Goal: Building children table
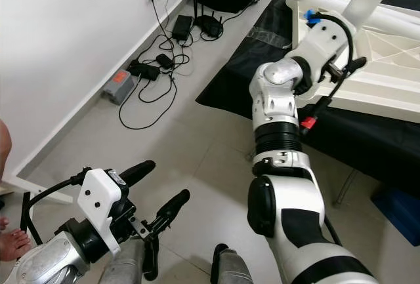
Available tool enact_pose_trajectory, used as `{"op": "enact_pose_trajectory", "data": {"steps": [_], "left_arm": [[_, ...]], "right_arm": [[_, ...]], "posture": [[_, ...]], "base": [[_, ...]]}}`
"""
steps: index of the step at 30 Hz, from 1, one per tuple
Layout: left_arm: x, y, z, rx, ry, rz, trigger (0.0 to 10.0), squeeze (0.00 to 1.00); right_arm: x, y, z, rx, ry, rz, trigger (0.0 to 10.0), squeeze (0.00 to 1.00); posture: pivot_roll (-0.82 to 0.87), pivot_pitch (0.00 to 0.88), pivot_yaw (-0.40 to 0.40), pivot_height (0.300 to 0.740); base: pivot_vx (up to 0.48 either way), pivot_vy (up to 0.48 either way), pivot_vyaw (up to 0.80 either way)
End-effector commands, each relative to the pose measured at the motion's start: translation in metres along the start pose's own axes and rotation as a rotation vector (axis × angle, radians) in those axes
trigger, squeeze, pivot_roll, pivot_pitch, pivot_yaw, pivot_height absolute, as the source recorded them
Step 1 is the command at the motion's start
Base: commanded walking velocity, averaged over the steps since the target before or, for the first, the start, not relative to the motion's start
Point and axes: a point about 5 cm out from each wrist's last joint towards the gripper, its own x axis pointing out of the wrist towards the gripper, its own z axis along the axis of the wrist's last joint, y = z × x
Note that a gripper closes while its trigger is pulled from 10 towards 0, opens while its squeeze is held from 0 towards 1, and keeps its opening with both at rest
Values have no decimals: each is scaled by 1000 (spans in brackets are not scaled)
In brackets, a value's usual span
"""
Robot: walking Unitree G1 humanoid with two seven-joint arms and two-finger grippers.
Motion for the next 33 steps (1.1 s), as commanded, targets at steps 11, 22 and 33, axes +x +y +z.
{"op": "enact_pose_trajectory", "data": {"steps": [11, 22, 33], "left_arm": [[-2, -1, -5, -14, 16, 1, 10000, 0], [-1, -1, -5, -20, 18, -1, 10000, 0], [-1, 0, -5, -14, 18, 4, 10000, 0]], "right_arm": [[-12, 5, -4, -4, 14, 94, 10000, 0], [-11, -9, -3, -52, -28, 34, 10000, 0], [-25, -15, -3, -53, -16, 90, 10000, 0]], "posture": [[204, 293, -62, 740], [205, 297, -61, 740], [203, 300, -59, 740]], "base": [[0, 0, 0], [0, 0, 0], [0, 0, 0]]}}
